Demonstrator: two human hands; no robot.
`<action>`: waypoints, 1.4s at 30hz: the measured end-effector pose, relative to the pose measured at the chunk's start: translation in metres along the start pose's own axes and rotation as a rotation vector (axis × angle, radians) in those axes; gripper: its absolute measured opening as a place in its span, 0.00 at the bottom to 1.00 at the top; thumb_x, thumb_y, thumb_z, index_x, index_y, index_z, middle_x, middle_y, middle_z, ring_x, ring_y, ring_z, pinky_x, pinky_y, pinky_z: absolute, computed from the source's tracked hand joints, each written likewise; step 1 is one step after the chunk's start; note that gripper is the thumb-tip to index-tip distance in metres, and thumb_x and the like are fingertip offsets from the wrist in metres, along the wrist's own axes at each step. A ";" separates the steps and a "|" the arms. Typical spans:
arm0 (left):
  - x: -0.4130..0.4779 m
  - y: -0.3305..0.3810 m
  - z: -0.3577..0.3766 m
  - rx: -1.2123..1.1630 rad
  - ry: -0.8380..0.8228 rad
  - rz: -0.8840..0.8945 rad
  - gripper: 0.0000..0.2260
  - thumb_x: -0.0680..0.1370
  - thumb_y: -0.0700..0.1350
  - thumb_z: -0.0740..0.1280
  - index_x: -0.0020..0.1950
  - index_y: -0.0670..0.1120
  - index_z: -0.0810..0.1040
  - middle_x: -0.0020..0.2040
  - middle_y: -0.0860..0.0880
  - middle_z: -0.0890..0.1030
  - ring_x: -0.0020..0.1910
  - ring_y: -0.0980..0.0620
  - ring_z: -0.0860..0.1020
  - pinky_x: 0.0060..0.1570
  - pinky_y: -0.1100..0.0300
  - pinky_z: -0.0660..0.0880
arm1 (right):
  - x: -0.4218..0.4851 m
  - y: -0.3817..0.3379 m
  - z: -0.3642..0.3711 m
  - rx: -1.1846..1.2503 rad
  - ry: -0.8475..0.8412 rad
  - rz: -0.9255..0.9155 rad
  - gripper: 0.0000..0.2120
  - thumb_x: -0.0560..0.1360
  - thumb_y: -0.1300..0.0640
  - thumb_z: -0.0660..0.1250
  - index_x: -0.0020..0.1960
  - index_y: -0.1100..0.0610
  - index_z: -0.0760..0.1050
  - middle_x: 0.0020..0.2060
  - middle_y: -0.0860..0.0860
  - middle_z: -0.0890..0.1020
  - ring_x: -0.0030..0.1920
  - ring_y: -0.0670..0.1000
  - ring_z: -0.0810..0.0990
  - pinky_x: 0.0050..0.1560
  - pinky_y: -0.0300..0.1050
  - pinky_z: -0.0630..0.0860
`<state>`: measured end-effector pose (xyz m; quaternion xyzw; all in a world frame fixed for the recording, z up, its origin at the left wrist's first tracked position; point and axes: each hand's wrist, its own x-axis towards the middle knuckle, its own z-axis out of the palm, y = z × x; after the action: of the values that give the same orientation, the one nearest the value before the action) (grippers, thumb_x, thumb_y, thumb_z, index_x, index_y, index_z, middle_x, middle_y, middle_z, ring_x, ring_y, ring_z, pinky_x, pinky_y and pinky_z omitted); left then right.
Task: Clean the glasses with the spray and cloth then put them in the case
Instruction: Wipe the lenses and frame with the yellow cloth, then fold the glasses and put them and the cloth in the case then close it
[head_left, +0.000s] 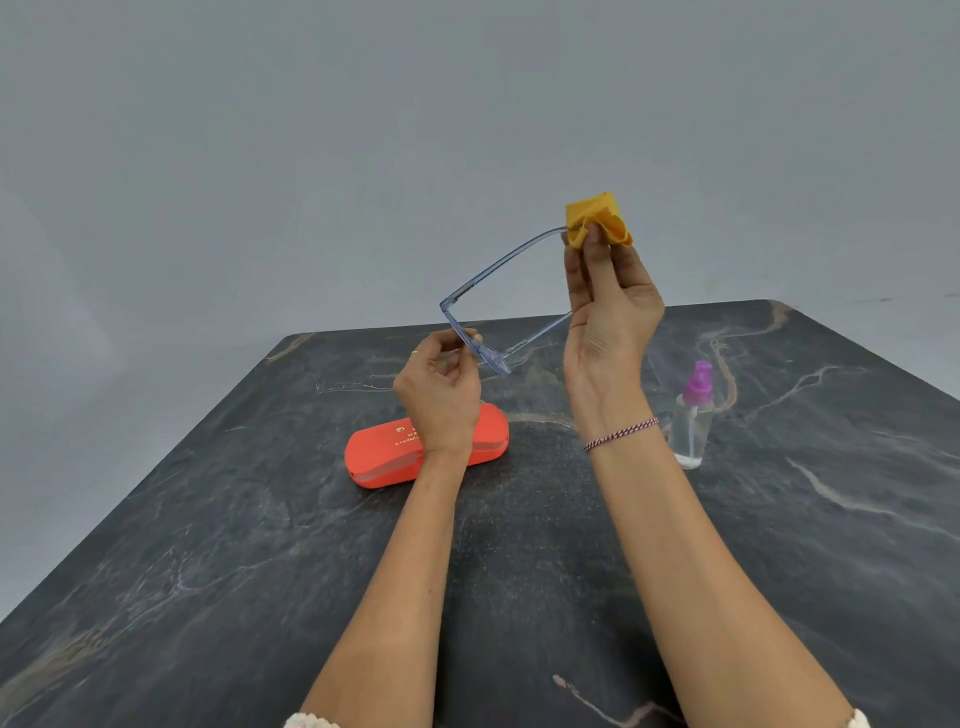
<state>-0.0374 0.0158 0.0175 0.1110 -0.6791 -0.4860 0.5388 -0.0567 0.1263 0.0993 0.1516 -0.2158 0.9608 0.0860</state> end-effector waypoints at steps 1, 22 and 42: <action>0.000 0.001 0.000 -0.006 -0.006 -0.005 0.02 0.73 0.37 0.70 0.44 0.42 0.82 0.38 0.50 0.83 0.34 0.68 0.78 0.35 0.77 0.71 | 0.000 -0.001 -0.001 0.006 0.011 -0.013 0.05 0.73 0.69 0.66 0.46 0.62 0.78 0.36 0.48 0.84 0.40 0.45 0.82 0.43 0.37 0.79; 0.008 -0.003 -0.009 -0.115 -0.012 -0.134 0.03 0.73 0.40 0.72 0.44 0.41 0.81 0.40 0.46 0.83 0.36 0.65 0.81 0.41 0.68 0.76 | -0.050 -0.010 -0.084 -1.059 -0.458 0.389 0.12 0.67 0.65 0.74 0.50 0.60 0.80 0.35 0.52 0.82 0.32 0.43 0.80 0.38 0.34 0.77; -0.034 0.033 -0.050 -0.402 0.104 -0.535 0.05 0.74 0.36 0.70 0.40 0.43 0.76 0.37 0.44 0.81 0.33 0.54 0.82 0.36 0.63 0.80 | -0.080 0.007 -0.089 -1.480 -0.849 0.516 0.08 0.67 0.60 0.76 0.45 0.60 0.81 0.30 0.47 0.80 0.24 0.37 0.75 0.32 0.27 0.72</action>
<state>0.0304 0.0283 0.0194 0.2017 -0.4880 -0.7280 0.4373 -0.0056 0.1510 -0.0064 0.3469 -0.8221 0.4277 -0.1445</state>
